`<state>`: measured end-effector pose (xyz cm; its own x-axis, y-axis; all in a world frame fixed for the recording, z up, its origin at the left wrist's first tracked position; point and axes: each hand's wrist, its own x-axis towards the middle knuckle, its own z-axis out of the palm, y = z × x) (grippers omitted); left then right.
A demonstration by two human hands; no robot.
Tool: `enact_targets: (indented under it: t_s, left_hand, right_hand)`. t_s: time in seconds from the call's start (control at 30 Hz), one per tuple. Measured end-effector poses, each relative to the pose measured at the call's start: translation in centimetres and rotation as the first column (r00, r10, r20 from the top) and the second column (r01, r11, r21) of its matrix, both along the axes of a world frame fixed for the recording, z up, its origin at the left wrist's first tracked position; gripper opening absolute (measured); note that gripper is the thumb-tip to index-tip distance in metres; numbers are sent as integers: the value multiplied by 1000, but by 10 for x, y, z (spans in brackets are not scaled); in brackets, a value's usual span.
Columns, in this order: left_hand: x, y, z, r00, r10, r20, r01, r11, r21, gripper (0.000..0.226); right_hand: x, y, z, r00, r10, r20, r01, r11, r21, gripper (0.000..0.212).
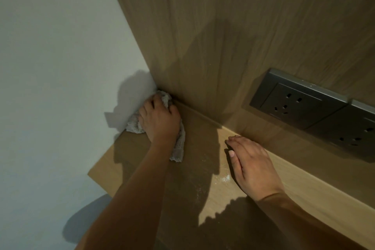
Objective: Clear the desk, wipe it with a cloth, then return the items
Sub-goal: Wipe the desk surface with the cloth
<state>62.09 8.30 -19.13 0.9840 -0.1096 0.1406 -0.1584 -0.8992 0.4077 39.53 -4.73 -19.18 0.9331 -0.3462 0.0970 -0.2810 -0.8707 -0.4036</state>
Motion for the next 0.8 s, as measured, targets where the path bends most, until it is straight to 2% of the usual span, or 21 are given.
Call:
enact_targets:
  t_s: [0.17, 0.47, 0.63, 0.7, 0.8]
  left_hand:
    - [6, -1, -4, 994, -98, -38, 99, 995, 8, 63]
    - [20, -4, -3, 995, -103, -11, 100, 986, -131, 24]
    - [15, 1, -1, 988, -154, 3, 153, 978, -143, 27]
    - [-6, 6, 0, 960, -279, 24, 279, 948, -150, 35]
    - [-50, 13, -2, 830, -557, 43, 555, 813, -176, 39]
  right_hand:
    - [1, 0, 1, 1000, 11, 5, -11, 1000, -5, 46]
    - [1, 1, 1, 1000, 8, 13, -8, 1000, -30, 45]
    - [0, 0, -1, 1000, 5, 22, -4, 1000, -27, 47]
    - [0, 2, 0, 1000, 4, 28, -4, 1000, -19, 47]
    - [-1, 1, 3, 999, 4, 44, -4, 1000, 5, 46]
